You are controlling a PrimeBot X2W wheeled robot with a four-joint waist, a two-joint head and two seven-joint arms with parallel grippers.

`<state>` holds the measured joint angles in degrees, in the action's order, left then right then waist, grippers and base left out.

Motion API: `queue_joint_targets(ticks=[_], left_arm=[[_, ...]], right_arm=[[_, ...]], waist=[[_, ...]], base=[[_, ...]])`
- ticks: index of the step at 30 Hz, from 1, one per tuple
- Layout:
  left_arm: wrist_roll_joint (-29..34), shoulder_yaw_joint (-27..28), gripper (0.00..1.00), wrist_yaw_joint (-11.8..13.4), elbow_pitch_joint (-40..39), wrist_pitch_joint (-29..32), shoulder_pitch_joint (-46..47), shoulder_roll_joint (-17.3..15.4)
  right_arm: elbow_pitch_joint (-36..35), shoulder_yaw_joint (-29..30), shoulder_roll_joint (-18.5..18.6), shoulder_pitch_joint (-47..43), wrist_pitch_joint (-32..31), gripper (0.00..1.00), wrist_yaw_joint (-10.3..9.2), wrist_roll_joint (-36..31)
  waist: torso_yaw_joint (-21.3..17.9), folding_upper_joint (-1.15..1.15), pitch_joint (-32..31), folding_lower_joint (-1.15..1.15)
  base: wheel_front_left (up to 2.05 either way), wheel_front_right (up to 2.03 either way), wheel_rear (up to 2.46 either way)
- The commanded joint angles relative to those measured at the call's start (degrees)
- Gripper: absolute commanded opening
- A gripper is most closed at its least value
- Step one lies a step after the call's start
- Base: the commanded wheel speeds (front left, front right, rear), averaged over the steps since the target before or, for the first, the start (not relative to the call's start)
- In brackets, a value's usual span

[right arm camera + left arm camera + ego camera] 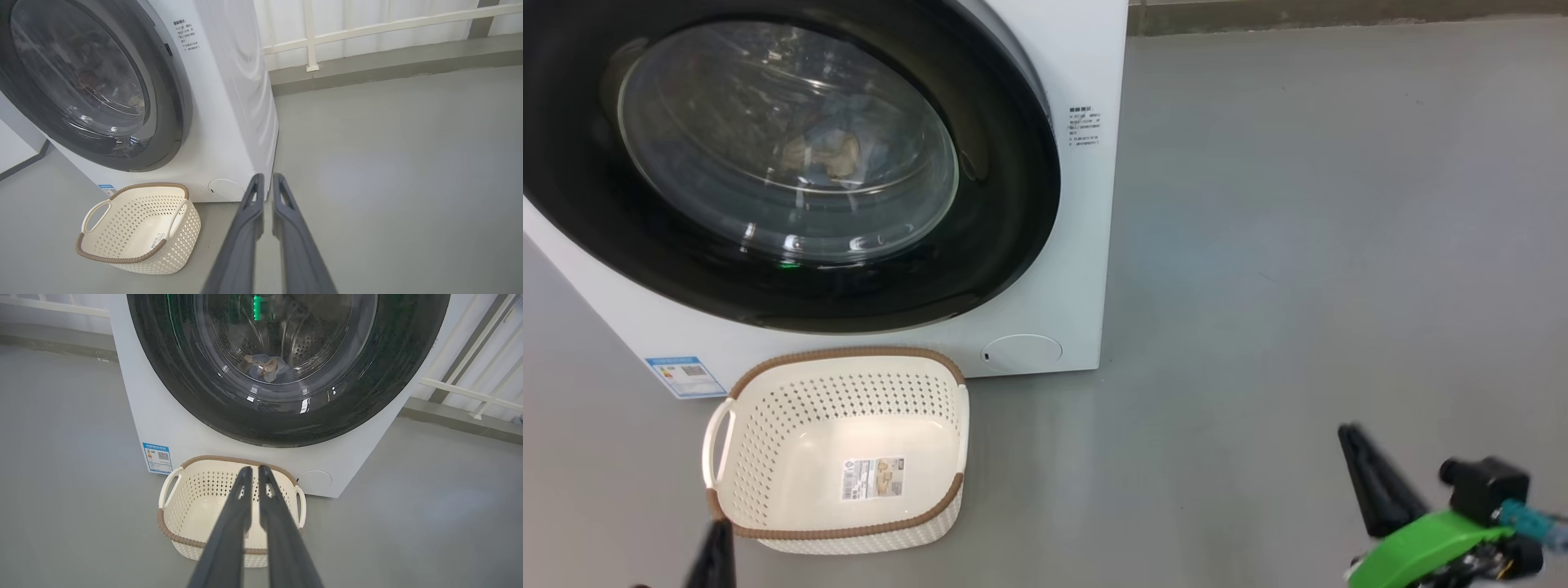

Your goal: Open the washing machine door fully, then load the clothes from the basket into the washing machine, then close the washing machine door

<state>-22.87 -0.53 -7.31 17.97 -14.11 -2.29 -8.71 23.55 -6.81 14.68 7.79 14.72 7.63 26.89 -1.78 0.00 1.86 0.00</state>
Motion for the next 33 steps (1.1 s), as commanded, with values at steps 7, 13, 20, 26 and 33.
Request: queue_joint_targets(ticks=[7, 13, 20, 26, 33], left_arm=[[-2.84, 0.13, 0.0, -0.01, 0.64, 0.89, 0.32, 1.01], [-6.15, 0.46, 0.0, -0.02, 0.41, 1.87, 0.68, 1.25], [-10.59, 0.91, 0.0, -0.03, 0.14, 3.17, 1.28, 1.57], [-13.92, 1.26, 0.0, -0.04, -0.09, 4.15, 1.69, 1.81], [-17.8, 1.67, 0.0, -0.05, -0.36, 5.31, 2.17, 2.09]], right_arm=[[0.33, 0.44, -1.15, -0.56, -0.88, 0.0, -0.01, 2.7], [-0.16, 1.07, -1.68, -0.65, -1.89, 0.0, -0.01, 5.82], [-0.79, 1.94, -2.39, -0.66, -3.25, 0.0, -0.02, 9.99], [-1.28, 2.59, -2.92, -0.71, -4.27, 0.0, -0.03, 13.12], [-1.85, 3.35, -3.54, -0.77, -5.46, 0.0, -0.04, 16.77]], waist=[[0.07, 0.0, -0.14, 0.09], [0.16, 0.0, -0.19, 0.01], [0.27, 0.0, -0.26, 0.0], [0.36, 0.0, -0.34, 0.0], [0.46, 0.0, -0.43, 0.0]], base=[[0.0, 0.0, 0.0], [0.0, 0.0, 0.0], [0.0, 0.0, 0.0], [0.0, 0.0, 0.0], [0.0, 0.0, 0.0]])
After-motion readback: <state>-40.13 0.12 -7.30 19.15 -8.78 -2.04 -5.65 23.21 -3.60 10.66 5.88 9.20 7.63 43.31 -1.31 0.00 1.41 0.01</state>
